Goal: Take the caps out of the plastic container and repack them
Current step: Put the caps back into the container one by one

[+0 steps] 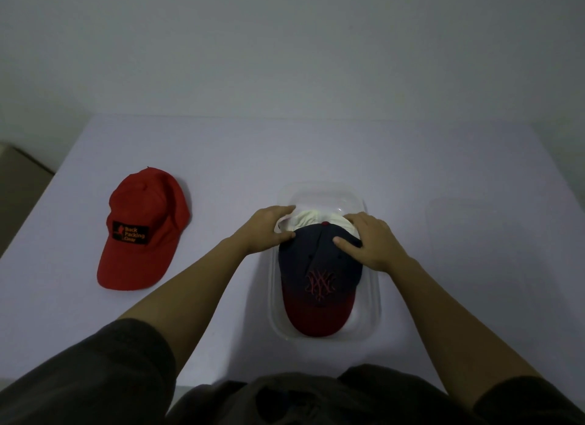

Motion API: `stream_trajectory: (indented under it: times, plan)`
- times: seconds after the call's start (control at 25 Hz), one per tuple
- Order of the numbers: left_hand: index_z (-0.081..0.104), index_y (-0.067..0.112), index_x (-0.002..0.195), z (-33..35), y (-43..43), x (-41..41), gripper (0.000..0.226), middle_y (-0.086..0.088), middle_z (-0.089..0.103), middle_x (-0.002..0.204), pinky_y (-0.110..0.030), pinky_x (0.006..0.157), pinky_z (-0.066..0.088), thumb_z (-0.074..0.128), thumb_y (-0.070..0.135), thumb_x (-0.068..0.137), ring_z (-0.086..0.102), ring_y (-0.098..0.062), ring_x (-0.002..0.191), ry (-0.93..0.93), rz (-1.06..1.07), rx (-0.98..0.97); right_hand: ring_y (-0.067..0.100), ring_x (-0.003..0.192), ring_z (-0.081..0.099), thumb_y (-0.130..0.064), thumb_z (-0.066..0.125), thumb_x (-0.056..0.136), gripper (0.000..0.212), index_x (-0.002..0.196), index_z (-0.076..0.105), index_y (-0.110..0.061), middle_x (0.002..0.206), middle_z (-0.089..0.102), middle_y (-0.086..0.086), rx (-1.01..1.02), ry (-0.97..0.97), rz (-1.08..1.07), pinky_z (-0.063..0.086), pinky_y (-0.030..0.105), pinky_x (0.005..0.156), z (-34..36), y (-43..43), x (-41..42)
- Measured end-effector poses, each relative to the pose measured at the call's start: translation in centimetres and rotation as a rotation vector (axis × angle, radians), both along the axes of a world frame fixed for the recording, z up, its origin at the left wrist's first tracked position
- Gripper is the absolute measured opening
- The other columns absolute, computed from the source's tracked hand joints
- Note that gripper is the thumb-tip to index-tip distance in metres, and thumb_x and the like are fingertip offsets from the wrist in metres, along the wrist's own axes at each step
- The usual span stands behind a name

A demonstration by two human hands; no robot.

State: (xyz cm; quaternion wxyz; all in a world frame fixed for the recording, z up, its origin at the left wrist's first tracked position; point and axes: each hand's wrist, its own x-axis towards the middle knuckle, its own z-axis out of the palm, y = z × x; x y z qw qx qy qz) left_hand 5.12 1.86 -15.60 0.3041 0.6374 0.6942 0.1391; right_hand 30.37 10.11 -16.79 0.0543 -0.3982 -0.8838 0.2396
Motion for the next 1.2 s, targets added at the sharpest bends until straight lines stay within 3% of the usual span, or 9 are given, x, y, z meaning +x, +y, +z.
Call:
stream_trajectory:
  times: [0.2,0.36,0.48,0.68,0.84,1.0,1.2]
  plan:
    - [0.038,0.018,0.143,1.6,-1.4,-2.1,0.062,-0.001,0.046,0.146,-0.034,0.111,0.037,0.06,0.037,0.089,0.044,-0.016,0.133,-0.06,0.147,0.122,0.02,0.125,0.044,-0.049,0.051,0.085,0.065,0.136,0.042,-0.01,0.137,0.048,0.007,0.043,0.269,-0.077,0.032,0.028,0.105,2.9,-0.6,-3.3]
    - [0.042,0.014,0.141,2.9,-4.5,-6.4,0.057,-0.004,0.05,0.142,-0.032,0.108,0.039,0.061,0.031,0.09,0.048,-0.017,0.129,-0.09,0.346,0.197,0.018,0.128,0.039,-0.043,0.045,0.092,0.057,0.138,0.04,-0.01,0.139,0.045,0.006,0.003,0.374,-0.031,0.03,0.027,0.107,4.8,-2.6,-11.4]
    - [0.043,0.007,0.14,3.2,-8.2,-10.2,0.056,-0.008,0.049,0.143,-0.021,0.103,0.034,0.061,0.025,0.09,0.047,-0.02,0.13,-0.057,0.501,0.246,0.019,0.131,0.038,-0.038,0.043,0.097,0.052,0.14,0.038,-0.009,0.141,0.043,0.006,-0.088,0.36,0.024,0.027,0.025,0.106,4.1,-5.3,-17.5]
    - [0.038,0.008,0.143,2.3,-14.4,-16.3,0.058,-0.009,0.048,0.142,-0.018,0.099,0.029,0.056,0.028,0.092,0.047,-0.024,0.129,0.026,0.777,0.218,0.027,0.13,0.04,-0.035,0.045,0.097,0.054,0.139,0.039,-0.002,0.139,0.045,0.015,-0.194,0.269,0.123,0.029,0.031,0.109,1.2,-9.6,-26.2]
    - [0.042,0.003,0.137,1.1,-16.4,-19.1,0.053,-0.015,0.054,0.134,-0.029,0.096,0.037,0.047,0.033,0.095,0.051,-0.032,0.123,-0.017,0.913,0.201,0.034,0.127,0.042,-0.032,0.051,0.095,0.056,0.136,0.04,0.004,0.134,0.048,0.022,-0.266,0.205,0.139,0.029,0.035,0.107,-0.4,-11.6,-30.8]
    - [0.033,-0.004,0.138,0.4,-16.4,-20.9,0.055,-0.02,0.043,0.143,-0.035,0.104,0.033,0.045,0.03,0.098,0.041,-0.032,0.132,-0.125,1.034,0.082,0.033,0.132,0.036,-0.04,0.053,0.092,0.067,0.14,0.033,0.002,0.142,0.041,0.021,-0.355,0.109,0.16,0.027,0.037,0.111,-1.8,-11.6,-34.5]
    - [0.04,0.014,0.138,-0.8,-15.8,-22.6,0.048,-0.007,0.054,0.136,-0.029,0.093,0.037,0.044,0.037,0.096,0.051,-0.028,0.125,-0.26,0.961,0.018,0.02,0.138,0.037,-0.09,0.052,0.051,0.125,0.148,0.024,-0.017,0.151,0.037,0.005,-0.76,0.195,0.041,0.036,0.043,0.112,-6.2,-11.0,-37.8]
